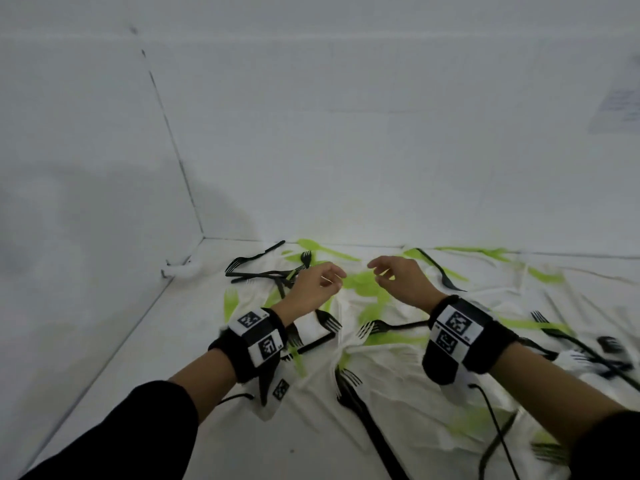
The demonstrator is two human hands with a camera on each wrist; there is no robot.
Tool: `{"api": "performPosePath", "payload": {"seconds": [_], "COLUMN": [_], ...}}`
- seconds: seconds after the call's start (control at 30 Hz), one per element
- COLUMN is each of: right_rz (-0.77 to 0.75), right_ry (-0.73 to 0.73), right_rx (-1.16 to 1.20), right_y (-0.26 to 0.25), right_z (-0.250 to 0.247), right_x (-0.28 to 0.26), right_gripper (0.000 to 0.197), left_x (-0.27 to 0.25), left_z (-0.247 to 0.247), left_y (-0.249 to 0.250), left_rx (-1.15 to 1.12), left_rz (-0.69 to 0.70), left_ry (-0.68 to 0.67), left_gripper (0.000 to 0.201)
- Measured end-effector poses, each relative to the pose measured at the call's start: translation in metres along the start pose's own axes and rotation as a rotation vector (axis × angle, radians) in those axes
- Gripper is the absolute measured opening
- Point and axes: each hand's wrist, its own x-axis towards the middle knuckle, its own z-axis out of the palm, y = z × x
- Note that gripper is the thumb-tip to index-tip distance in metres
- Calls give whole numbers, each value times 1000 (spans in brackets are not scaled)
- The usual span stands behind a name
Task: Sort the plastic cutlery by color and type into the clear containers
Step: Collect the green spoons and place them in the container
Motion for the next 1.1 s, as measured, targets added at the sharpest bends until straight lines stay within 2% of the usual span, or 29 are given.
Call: {"api": "performPosePath", "payload": {"seconds": [0.07, 0.13, 0.17, 0.27, 0.37, 0.43, 0.53, 0.63, 0.73, 0.8, 0.87, 0.97, 1.03, 1.1], "right_rz": [2, -33, -37, -57, -86, -97, -109, -27, -12, -45, -41, -3, -23, -77], "right_ry": [22, -3, -42, -227, -369, -386, -313, -131, 6, 93, 148, 74, 11, -89], "right_rx": [-51, -130, -214, -423, -511, -533, -455, -117, 85, 93, 121, 118, 53, -3], "right_y": [15, 22, 37, 55, 67, 70, 74, 77, 77, 77, 74, 67, 65, 64], "right_z": [-3, 0, 0, 8, 11, 10, 10, 2, -5, -9, -14, -15, -12, -7], "right_x": [29, 39, 55, 75, 88, 90, 95, 98, 94, 92, 90, 86, 81, 75], "right_gripper": [33, 42, 47, 56, 50, 46, 40, 32, 16, 39, 33, 7, 15, 16], "left_x": [30, 39, 60, 80, 90, 90, 94, 94, 88, 89, 92, 93, 93, 90], "left_z": [3, 2, 8, 11, 10, 7, 4, 6, 12, 16, 21, 24, 24, 19], "left_y": [-5, -9, -13, -17, -24, -27, -42, -47, -44, -39, -35, -32, -34, -35], "left_rx": [-7, 16, 19, 46, 90, 114, 200, 281, 562, 769, 897, 986, 958, 876], "left_rz": [-5, 5, 9, 36, 67, 100, 124, 71, 37, 69, 104, 108, 110, 134], "left_ry": [-2, 1, -9, 8, -3, -36, -119, -195, -288, -288, -300, -334, -324, -249], "left_gripper": [17, 16, 15, 13, 11, 11, 13, 25, 42, 49, 49, 46, 42, 33]}}
